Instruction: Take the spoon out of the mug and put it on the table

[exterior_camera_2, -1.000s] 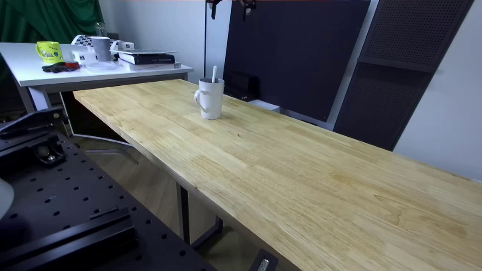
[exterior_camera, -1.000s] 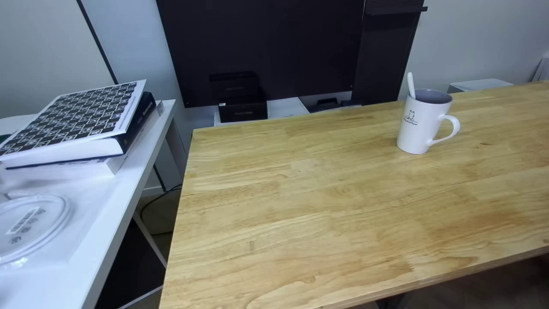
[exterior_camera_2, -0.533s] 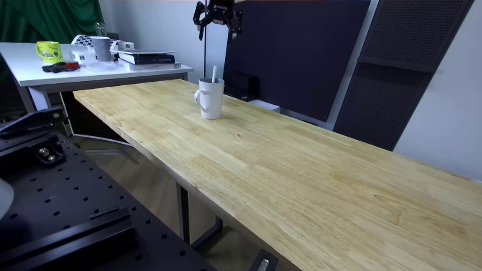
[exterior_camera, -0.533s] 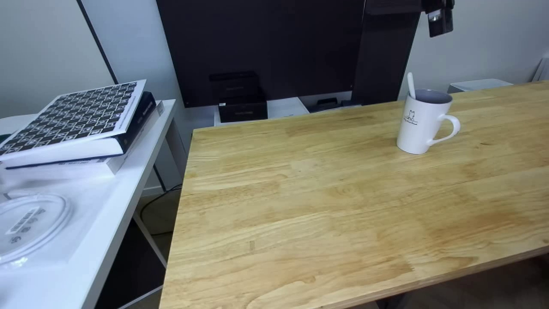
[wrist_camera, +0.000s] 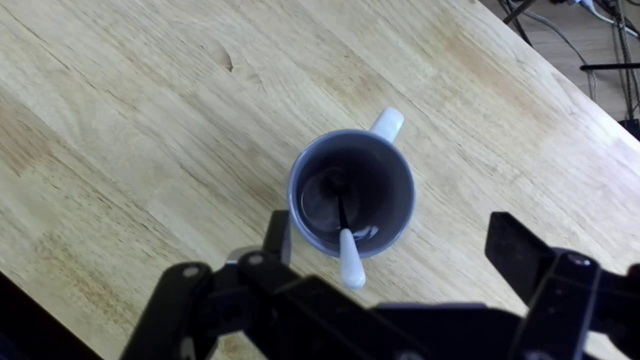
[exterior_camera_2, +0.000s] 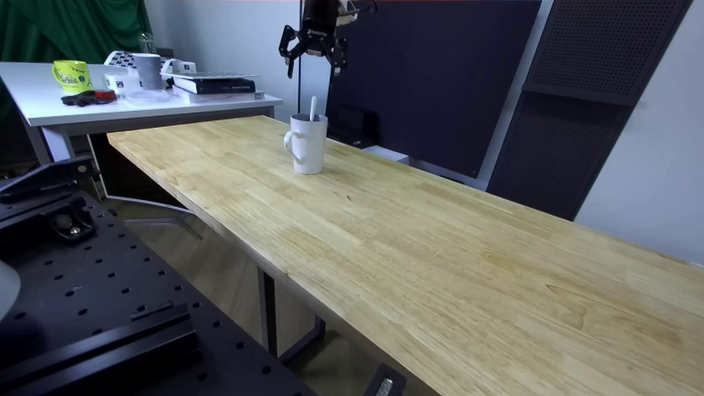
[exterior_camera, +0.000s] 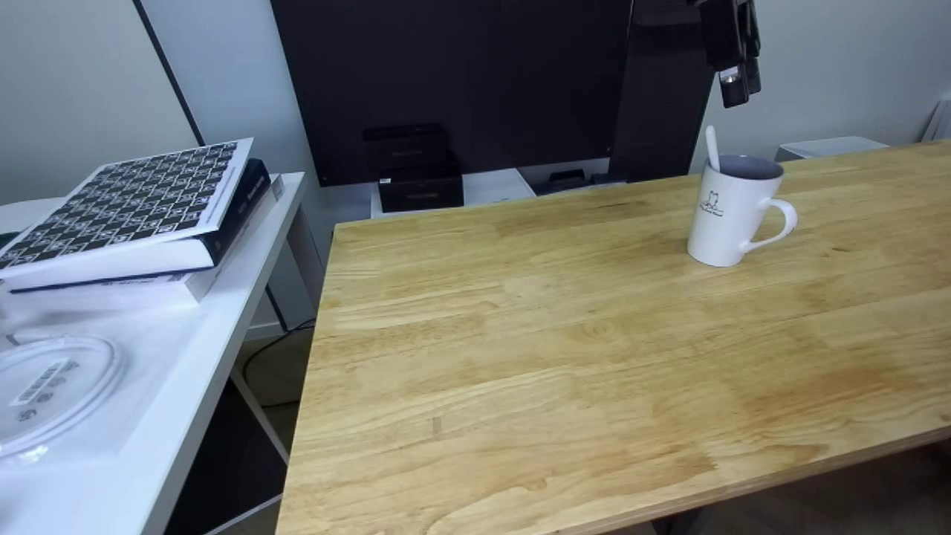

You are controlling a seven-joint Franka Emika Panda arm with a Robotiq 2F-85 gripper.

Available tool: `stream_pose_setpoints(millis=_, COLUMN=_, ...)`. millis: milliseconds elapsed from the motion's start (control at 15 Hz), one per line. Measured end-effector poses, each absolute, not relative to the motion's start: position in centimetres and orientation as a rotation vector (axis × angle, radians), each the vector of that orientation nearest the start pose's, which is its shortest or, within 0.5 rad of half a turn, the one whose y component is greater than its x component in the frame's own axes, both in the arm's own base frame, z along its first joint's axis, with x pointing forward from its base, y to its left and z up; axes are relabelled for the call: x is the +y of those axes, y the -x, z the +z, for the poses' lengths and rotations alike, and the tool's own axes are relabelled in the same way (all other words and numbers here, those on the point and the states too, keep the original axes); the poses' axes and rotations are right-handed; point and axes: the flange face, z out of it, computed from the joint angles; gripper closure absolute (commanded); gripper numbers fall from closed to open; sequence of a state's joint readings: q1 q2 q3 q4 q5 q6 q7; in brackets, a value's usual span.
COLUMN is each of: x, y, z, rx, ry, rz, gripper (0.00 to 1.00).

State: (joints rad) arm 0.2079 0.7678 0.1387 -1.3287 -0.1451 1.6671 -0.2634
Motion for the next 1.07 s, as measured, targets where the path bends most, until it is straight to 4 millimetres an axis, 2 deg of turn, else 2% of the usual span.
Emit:
stream_pose_setpoints(millis=600, x=21.3, y=-67.0, z=22.5, rx=-1.018, ry=2.949, rz=0.711, gripper=0.0)
stream_pose_setpoints(millis=1067, x=22.1, y=-67.1, z=21.5, rx=-1.032, ry=2.939, rz=0.773, gripper=0.0)
